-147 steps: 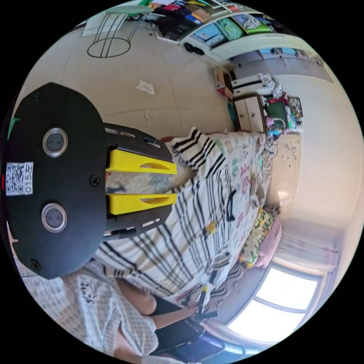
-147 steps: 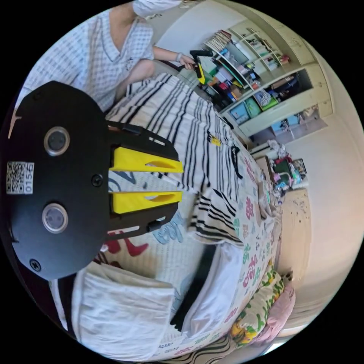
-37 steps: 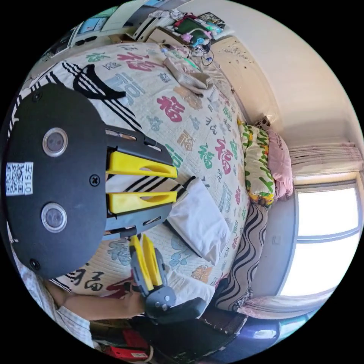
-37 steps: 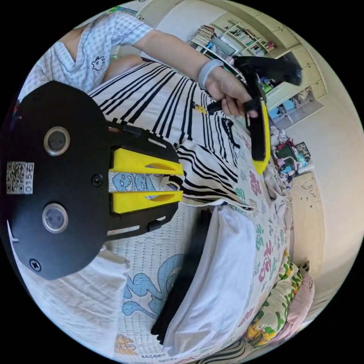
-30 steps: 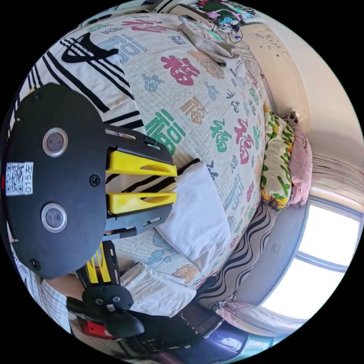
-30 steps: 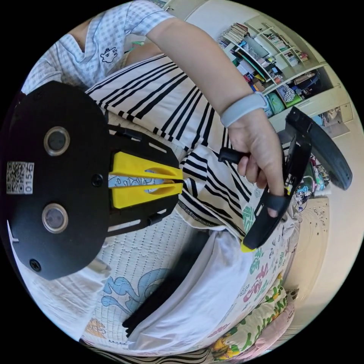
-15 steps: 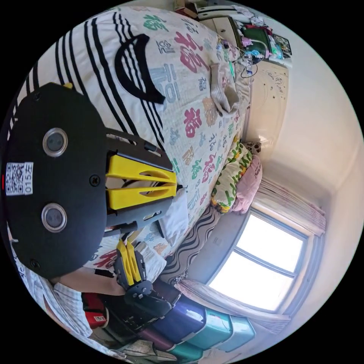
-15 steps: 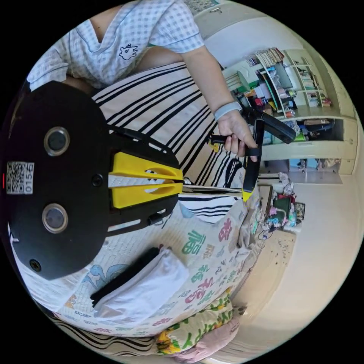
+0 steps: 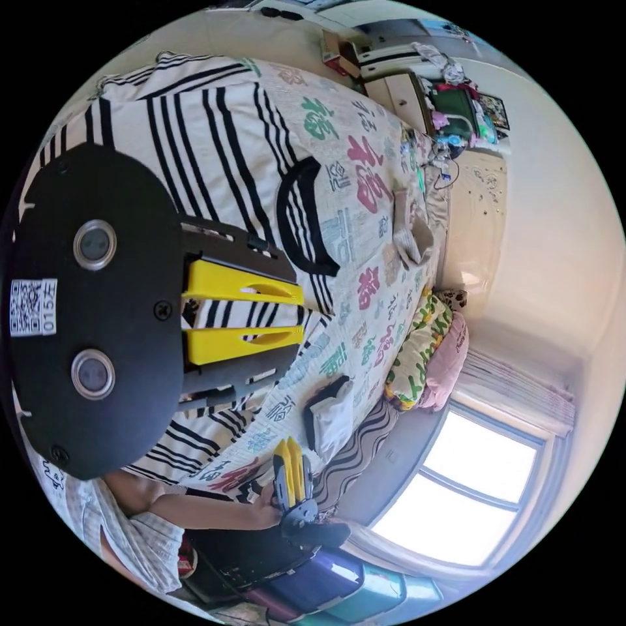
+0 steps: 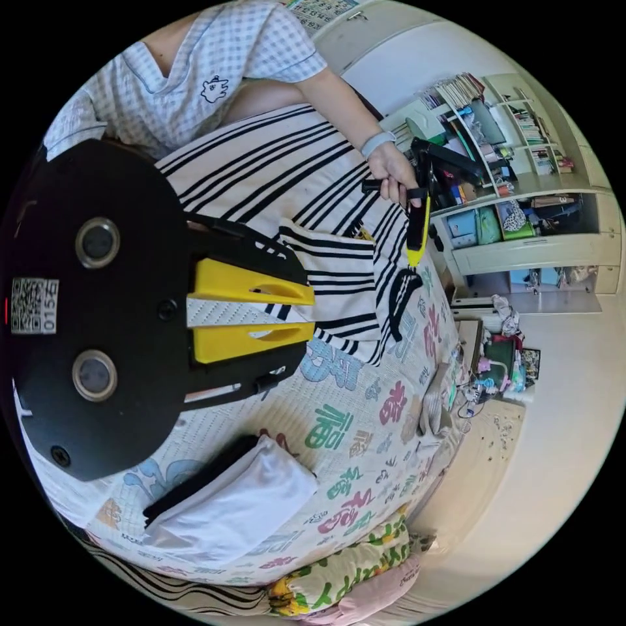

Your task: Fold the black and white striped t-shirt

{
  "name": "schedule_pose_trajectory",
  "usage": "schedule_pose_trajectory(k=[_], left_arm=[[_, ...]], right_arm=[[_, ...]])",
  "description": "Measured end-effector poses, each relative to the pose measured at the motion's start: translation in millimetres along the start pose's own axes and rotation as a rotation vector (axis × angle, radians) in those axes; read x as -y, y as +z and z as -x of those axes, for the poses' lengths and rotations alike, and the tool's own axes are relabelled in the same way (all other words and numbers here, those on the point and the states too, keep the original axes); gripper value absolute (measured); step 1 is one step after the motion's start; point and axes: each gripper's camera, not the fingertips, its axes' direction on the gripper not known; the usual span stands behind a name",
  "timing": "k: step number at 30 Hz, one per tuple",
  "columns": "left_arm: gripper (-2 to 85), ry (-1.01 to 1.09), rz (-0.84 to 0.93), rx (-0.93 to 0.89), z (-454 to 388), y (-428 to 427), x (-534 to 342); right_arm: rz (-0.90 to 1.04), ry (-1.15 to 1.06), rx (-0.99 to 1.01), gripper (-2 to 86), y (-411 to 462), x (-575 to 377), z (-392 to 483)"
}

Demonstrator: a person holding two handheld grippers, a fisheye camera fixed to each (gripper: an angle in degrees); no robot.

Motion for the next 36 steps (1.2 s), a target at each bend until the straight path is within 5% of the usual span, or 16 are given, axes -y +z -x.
schedule_pose_trajectory(k=[12, 22, 27, 36], left_arm=[[3.2, 0.004, 0.336, 0.106, -66, 168, 95], [3.0, 0.067, 0.310, 0.177, -115, 162, 113], [5.2, 0.125, 0.153, 0.006, -134, 82, 97], [7.4, -0.001, 0.275, 0.194, -117, 31, 42]], right_arm=[[0.120, -0.148, 0.011, 0.1, 104, -28, 1], [0.133, -0.142, -0.051, 0.6, 139, -48, -1], [-0.181, -0.245, 0.160, 7.4, 106, -60, 19], [0.076, -0.484, 0.119, 1.1, 196, -67, 81]])
